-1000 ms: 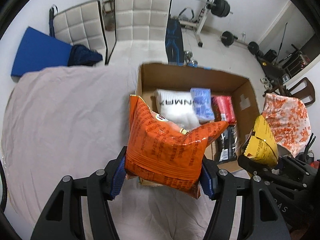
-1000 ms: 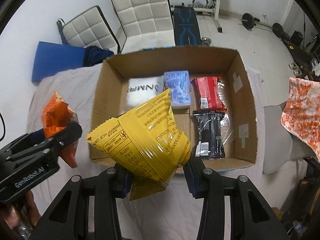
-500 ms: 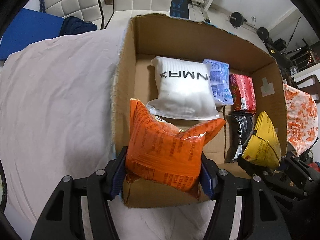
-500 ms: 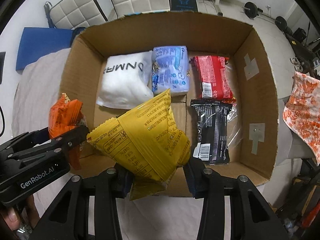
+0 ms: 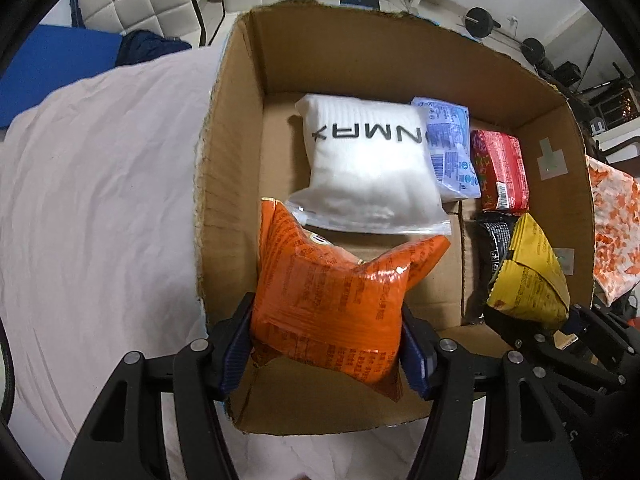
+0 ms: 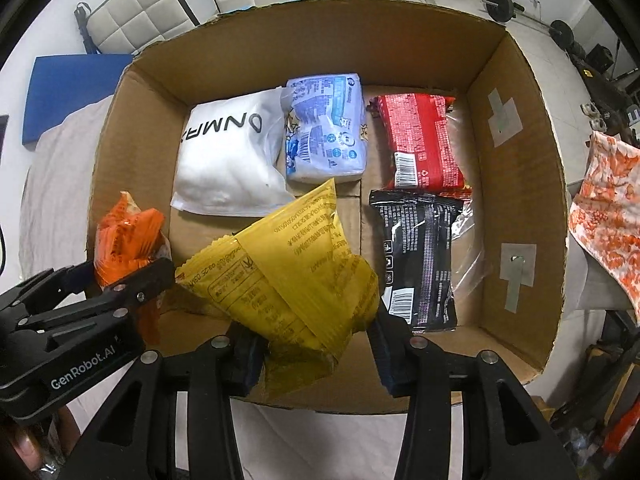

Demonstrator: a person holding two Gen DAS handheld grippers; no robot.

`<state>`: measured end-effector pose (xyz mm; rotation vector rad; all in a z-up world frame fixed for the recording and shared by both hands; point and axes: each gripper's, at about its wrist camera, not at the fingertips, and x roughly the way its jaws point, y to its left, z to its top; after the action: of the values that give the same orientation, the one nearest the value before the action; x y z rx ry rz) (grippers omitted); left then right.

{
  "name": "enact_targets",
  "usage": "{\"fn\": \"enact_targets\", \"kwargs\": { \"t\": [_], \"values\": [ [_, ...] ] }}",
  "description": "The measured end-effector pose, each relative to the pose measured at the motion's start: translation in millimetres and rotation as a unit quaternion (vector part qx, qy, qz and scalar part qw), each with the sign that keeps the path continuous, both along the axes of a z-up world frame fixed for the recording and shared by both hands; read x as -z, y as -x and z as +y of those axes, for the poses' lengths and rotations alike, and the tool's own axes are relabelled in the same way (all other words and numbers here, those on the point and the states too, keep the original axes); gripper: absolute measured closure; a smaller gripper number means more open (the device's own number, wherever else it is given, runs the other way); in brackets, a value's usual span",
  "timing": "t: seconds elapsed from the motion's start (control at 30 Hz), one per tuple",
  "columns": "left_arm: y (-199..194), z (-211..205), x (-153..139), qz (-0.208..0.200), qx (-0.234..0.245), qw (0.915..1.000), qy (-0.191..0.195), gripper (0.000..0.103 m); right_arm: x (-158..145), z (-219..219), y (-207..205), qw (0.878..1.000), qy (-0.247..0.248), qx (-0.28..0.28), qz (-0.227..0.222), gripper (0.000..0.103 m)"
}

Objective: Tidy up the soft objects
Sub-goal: 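Open both tools to drop the orange and yellow packets into the box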

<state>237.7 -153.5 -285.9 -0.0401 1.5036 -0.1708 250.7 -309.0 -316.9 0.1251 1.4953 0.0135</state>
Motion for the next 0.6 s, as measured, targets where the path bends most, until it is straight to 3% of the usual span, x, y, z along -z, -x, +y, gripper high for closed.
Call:
{"fn": "enact_targets", "kwargs": {
  "t": [0.17,0.27,0.37,0.5,0.6],
  "values": [
    [1.6,4.3,-1.7,-0.003,-0.004,1.0,-0.003,0.04,-1.8,-3.8,-0.4,1.0,0.001,0.005,-0.001,0.05],
    [3.3,4.0,-10.2,-0.014,-0.003,0.9999,-0.001,0.028,-6.2,-6.8,0.2,1.0,0.003,0.006,-0.005,0.042],
    [4.4,1.5,-22.9,-0.031,0.0,0.9995,-0.003,0.026,-11.8,-9.8,1.8,1.0,0.004,0.007,-0.009,0.038],
    [6.7,1.6,-40.8,-0.052,0.0,0.9986,-0.002,0.012,-20.9,-13.0,6.2,1.0,0.012,0.006,-0.018,0.036],
    [9.3,3.2,-56.1,-0.073,-0.002,0.9973,-0.005,0.01,-29.3,-16.4,10.8,1.0,0.015,0.007,-0.025,0.028]
  ]
}}
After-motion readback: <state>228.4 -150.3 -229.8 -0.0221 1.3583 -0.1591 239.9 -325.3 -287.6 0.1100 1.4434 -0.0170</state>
